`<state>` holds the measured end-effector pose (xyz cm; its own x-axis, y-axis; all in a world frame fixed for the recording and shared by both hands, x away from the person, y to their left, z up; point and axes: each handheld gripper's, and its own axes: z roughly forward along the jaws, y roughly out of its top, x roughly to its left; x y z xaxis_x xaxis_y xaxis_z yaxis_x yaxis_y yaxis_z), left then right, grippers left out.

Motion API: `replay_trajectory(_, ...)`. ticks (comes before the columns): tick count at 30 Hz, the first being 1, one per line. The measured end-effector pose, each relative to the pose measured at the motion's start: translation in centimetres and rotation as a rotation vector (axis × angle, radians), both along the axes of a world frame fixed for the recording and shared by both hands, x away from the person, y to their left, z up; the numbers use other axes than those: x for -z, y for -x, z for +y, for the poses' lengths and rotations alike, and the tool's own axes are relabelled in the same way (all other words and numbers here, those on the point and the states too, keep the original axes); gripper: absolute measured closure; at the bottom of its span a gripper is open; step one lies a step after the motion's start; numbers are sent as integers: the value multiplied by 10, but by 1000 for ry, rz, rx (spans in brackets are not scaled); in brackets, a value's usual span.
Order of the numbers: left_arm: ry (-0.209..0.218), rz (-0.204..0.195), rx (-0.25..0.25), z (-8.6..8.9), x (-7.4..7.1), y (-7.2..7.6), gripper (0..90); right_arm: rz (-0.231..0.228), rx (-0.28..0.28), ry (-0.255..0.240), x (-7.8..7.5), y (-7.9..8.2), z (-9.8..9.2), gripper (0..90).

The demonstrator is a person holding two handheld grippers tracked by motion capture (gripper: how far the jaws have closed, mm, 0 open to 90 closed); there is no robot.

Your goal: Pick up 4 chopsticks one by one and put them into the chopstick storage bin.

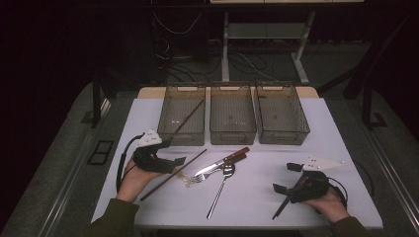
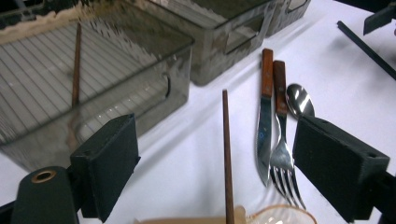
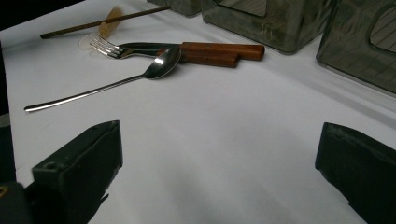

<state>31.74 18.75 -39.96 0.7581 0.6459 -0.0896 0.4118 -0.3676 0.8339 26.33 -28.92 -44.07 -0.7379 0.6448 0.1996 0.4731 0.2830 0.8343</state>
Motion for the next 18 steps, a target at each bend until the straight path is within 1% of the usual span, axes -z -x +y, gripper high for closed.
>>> replay_trajectory(1,-11,1,0,0,2,1,139,-1,4,-2,0,0,0,10)
replay_trajectory(4,-16,2,1,1,7,6,143,-2,13,-13,-1,0,-2,10)
replay_trajectory(7,-22,3,5,3,11,12,154,1,14,-12,-1,0,-1,10)
replay_trajectory(13,-21,9,1,13,20,23,224,2,7,-8,-1,1,0,10)
replay_trajectory(14,-24,10,-1,15,22,24,228,1,7,-8,-1,1,0,10)
replay_trajectory(18,-39,16,2,18,27,30,297,1,6,-8,-1,1,0,10)
